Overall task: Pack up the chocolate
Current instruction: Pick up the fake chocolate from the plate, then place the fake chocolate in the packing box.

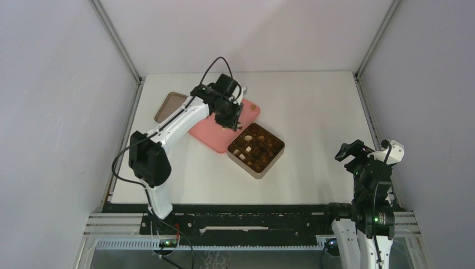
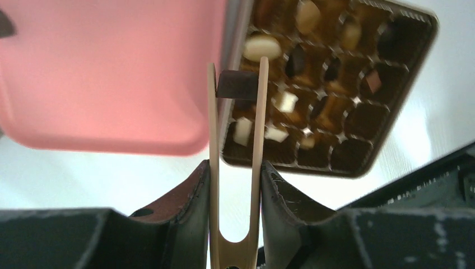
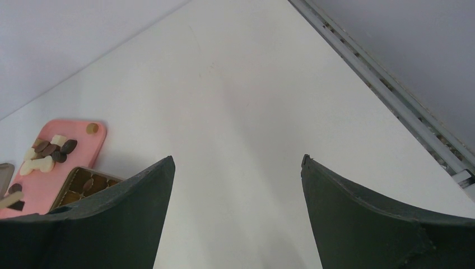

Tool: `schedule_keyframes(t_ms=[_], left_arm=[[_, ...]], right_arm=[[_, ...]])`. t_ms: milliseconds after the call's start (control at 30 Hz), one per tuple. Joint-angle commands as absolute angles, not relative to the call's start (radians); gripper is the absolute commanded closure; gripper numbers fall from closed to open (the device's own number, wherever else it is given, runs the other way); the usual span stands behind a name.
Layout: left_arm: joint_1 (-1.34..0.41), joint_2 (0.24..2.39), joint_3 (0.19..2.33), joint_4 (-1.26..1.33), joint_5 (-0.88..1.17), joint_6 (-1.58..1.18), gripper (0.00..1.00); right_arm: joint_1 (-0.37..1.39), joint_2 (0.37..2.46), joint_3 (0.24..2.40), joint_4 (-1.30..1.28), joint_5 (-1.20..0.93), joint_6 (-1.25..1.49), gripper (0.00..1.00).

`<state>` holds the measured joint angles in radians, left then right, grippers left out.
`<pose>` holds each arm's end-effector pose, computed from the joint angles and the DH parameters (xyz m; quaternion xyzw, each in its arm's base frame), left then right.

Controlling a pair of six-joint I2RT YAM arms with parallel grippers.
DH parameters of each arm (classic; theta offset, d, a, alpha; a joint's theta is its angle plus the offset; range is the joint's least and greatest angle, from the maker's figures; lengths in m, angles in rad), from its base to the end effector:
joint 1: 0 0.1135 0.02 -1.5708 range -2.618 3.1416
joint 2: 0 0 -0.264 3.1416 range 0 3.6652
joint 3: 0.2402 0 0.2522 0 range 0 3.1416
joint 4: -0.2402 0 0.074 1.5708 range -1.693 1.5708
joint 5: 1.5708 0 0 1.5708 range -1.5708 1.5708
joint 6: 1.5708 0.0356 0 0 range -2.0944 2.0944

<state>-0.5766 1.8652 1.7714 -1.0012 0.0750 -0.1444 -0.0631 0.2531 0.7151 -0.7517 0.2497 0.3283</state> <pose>0.3307 -0.2183 0.3056 0.2169 0.9467 -0.1172 0.2075 0.0602 -0.0126 0.3115 0.2277 0.7659 -0.0206 0.6010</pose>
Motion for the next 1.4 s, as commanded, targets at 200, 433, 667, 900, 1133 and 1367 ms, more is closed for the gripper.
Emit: schedule_keyframes(t_ms=[200, 433, 667, 900, 1133, 1367], left_arm=[[-0.765, 1.666, 1.574, -0.879, 0.13, -0.202, 0.81], [-0.887, 1.658, 1.513, -0.796, 0.141, -0.222, 0.81], [-0.955, 1.706, 1.494, -0.767, 0.11, -0.224, 0.8], [-0.968, 1.754, 1.467, -0.748, 0.069, -0.212, 0.78], [-0.971, 1.786, 1.443, -0.722, 0.047, -0.212, 0.74], [-0.971, 1.793, 1.434, -0.711, 0.035, -0.213, 0.64]], right_arm=[[-0.06, 0.244, 0.712, -0.719, 0.247, 0.324, 0.08], [-0.06, 0.245, 0.712, -0.719, 0.246, 0.325, 0.08], [-0.06, 0.245, 0.712, -0.719, 0.244, 0.324, 0.08], [-0.06, 0.243, 0.712, -0.719, 0.244, 0.325, 0.08], [-0.06, 0.242, 0.712, -0.72, 0.244, 0.325, 0.08], [-0.06, 0.243, 0.71, -0.716, 0.24, 0.324, 0.08]])
